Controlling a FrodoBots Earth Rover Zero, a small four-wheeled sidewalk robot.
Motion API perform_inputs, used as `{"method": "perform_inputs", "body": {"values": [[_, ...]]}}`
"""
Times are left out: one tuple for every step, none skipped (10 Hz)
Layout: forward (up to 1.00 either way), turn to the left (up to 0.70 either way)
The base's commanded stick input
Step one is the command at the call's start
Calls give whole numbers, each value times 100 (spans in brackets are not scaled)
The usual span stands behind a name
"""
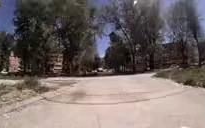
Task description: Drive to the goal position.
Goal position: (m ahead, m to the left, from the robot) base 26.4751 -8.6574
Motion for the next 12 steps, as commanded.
{"method": "perform_inputs", "body": {"values": [[70,1],[70,1],[70,1],[70,1],[70,1],[70,1],[70,1],[70,1],[70,1],[70,1],[70,1],[70,1]]}}
